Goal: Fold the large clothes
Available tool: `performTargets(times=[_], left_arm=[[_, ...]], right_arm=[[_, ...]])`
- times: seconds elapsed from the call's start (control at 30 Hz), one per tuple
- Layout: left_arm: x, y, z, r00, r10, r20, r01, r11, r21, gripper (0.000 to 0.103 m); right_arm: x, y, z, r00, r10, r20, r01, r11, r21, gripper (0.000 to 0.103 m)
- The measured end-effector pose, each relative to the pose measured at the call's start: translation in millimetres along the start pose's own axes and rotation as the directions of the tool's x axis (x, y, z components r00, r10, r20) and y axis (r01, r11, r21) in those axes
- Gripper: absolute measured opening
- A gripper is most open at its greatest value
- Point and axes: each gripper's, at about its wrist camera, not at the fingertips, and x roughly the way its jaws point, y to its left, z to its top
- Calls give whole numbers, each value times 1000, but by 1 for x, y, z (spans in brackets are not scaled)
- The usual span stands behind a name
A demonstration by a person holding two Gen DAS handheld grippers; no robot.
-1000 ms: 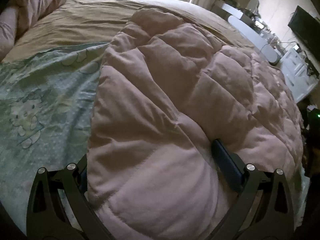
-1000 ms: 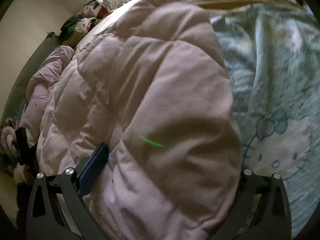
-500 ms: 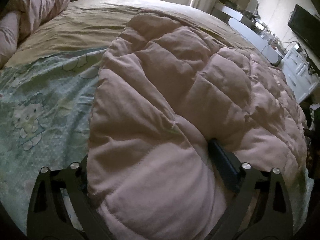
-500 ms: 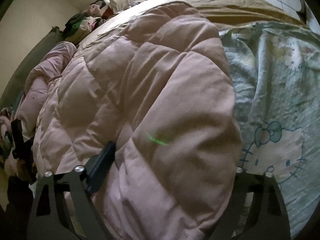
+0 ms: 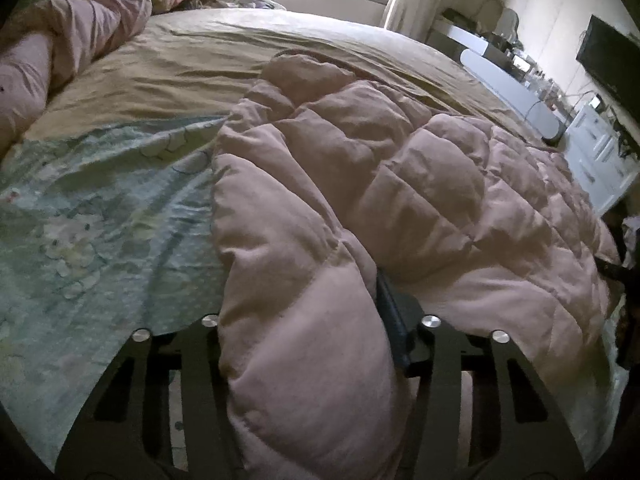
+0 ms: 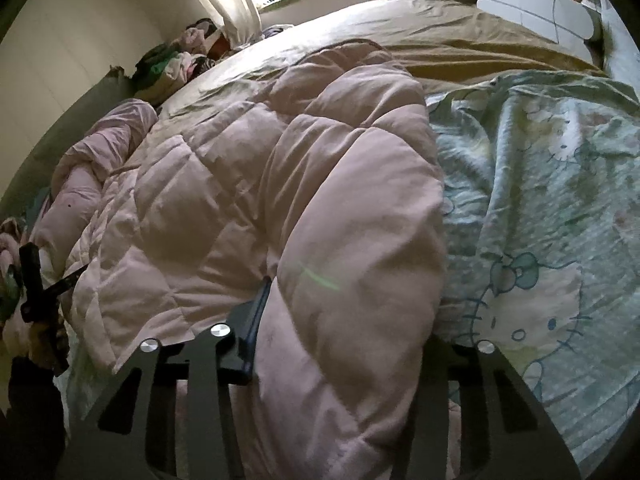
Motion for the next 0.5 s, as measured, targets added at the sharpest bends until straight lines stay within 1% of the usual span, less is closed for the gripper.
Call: performTargets(times=[0.1, 0.2, 0.37, 0.5], left_arm=[[-4, -8, 3, 999, 40, 5, -40, 999, 30, 33], [-12, -9, 4, 999, 49, 13, -50, 998, 33, 27], [-15, -11, 5, 998, 61, 1, -61, 998, 23, 24], [-21, -12, 6, 997, 75, 3, -75, 997, 17, 21]], right_arm=[[-5, 7, -2, 999, -32, 19, 32, 999, -25, 37], [-8, 7, 0, 999, -23, 32, 23, 1000, -11, 35], [-14, 7, -1, 999, -18, 34, 18, 1000, 0, 33], [-20, 6, 1, 1000, -3, 21, 2, 999, 42, 31]])
